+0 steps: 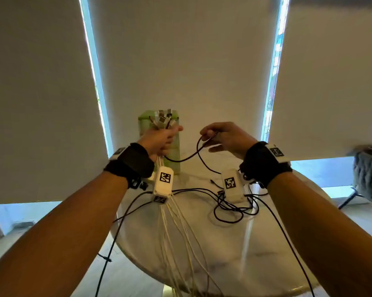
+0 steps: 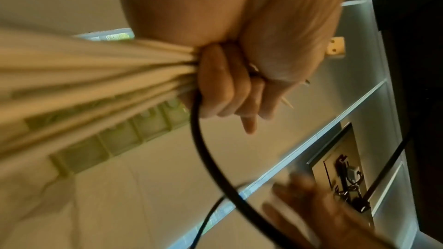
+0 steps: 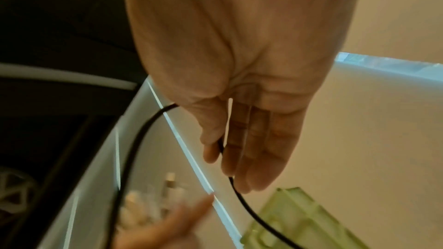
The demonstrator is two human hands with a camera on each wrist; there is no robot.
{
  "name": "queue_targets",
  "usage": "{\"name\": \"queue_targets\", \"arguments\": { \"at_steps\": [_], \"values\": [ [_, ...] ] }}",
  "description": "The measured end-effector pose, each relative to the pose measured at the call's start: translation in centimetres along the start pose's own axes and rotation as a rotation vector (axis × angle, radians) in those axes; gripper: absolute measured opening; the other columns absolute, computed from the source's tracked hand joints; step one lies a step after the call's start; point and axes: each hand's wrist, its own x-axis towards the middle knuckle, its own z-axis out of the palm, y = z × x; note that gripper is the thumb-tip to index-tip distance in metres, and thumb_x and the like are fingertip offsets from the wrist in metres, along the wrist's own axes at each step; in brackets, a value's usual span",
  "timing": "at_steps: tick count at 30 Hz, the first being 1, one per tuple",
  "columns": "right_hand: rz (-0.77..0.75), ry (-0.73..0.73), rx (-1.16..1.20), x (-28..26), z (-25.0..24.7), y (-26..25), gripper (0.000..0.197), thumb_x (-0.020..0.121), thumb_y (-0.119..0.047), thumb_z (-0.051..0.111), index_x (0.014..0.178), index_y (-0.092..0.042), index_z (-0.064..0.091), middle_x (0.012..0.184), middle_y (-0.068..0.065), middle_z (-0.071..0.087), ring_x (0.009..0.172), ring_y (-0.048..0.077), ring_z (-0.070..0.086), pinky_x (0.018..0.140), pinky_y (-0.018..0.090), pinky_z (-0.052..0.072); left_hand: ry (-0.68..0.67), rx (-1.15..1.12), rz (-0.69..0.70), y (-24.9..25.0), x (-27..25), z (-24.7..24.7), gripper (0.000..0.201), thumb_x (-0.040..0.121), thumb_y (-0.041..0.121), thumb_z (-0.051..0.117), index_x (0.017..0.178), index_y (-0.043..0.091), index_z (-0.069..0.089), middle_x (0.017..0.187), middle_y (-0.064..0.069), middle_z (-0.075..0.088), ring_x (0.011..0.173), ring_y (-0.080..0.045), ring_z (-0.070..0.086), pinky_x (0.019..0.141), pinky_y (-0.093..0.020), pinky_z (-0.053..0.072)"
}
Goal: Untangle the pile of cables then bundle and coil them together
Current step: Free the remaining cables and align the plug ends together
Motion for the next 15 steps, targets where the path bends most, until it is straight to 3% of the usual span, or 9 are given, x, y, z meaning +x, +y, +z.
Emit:
{"name": "queue_targets", "arguments": {
  "at_steps": [3, 5, 8, 9, 11, 13, 15],
  "values": [
    [-0.135, -0.069, 0.027, -1.3, -0.1, -3.6, 0.021, 0.102, -0.011, 0.043, 0.109, -0.01, 0.062, 0.1, 0.005, 0.065, 0.087, 0.016, 0.066, 0.07, 0.027, 0.056, -0.204, -0.021, -0.063, -1.0, -1.0, 2.5, 0.023, 0.101, 0.024, 0.045, 0.089, 0.024, 0.065, 0.047, 0.01, 0.023, 0.035, -0.002, 0.018, 0.031, -0.015, 0.015],
    [-0.208, -0.064, 0.051, -2.1, -0.3, -5.0, 0.02, 0.101, -0.012, 0.045, 0.111, -0.013, 0.062, 0.101, 0.005, 0.065, 0.087, 0.016, 0.066, 0.065, 0.022, 0.054, -0.237, -0.027, -0.06, -0.7, -1.3, 3.8, 0.034, 0.101, 0.024, 0.045, 0.075, 0.025, 0.066, 0.049, 0.009, 0.023, 0.036, -0.003, 0.018, 0.033, -0.016, 0.014],
    [-0.227, 0.071, 0.071, -2.0, -1.0, -4.4, 0.029, 0.097, -0.016, 0.054, 0.126, -0.017, 0.055, 0.093, 0.003, 0.062, 0.077, 0.016, 0.06, 0.062, 0.025, 0.047, -0.163, -0.058, 0.03, 0.9, -1.3, 4.3, 0.029, 0.103, 0.03, 0.04, 0.086, 0.014, 0.059, 0.049, 0.008, 0.027, 0.035, -0.003, 0.019, 0.033, -0.017, 0.015],
    [-0.178, 0.076, 0.015, -1.8, -1.2, -3.5, 0.037, 0.095, -0.019, 0.059, 0.132, -0.019, 0.052, 0.088, 0.003, 0.058, 0.072, 0.016, 0.055, 0.06, 0.027, 0.045, -0.15, -0.086, 0.062, 1.5, -1.1, 4.2, 0.029, 0.103, 0.03, 0.039, 0.088, 0.013, 0.058, 0.05, 0.007, 0.029, 0.035, -0.002, 0.019, 0.032, -0.016, 0.015],
    [0.004, -0.074, -0.332, -1.4, -0.9, -1.2, 0.044, 0.089, -0.031, 0.066, 0.131, -0.027, 0.052, 0.083, -0.001, 0.055, 0.068, 0.014, 0.05, 0.06, 0.028, 0.044, -0.131, -0.143, 0.122, 3.1, -1.0, 3.6, 0.03, 0.103, 0.031, 0.038, 0.092, 0.014, 0.059, 0.055, 0.005, 0.034, 0.035, -0.002, 0.018, 0.032, -0.015, 0.016],
    [0.188, -0.252, -0.732, -1.5, -0.6, 1.1, 0.03, 0.089, -0.037, 0.065, 0.118, -0.027, 0.064, 0.082, -0.006, 0.056, 0.065, 0.009, 0.049, 0.062, 0.025, 0.044, -0.093, -0.194, 0.17, 4.4, -1.0, 2.6, 0.03, 0.103, 0.033, 0.039, 0.094, 0.015, 0.061, 0.058, 0.004, 0.037, 0.035, -0.001, 0.019, 0.031, -0.015, 0.017],
    [0.275, -0.196, -0.793, -1.5, -0.9, 2.7, 0.021, 0.094, -0.036, 0.058, 0.1, -0.02, 0.07, 0.072, -0.006, 0.053, 0.059, 0.009, 0.045, 0.059, 0.023, 0.042, -0.048, -0.224, 0.197, 4.9, -1.0, 1.5, 0.03, 0.102, 0.033, 0.04, 0.096, 0.015, 0.062, 0.06, 0.004, 0.039, 0.036, -0.002, 0.02, 0.032, -0.017, 0.018]
  ]
}}
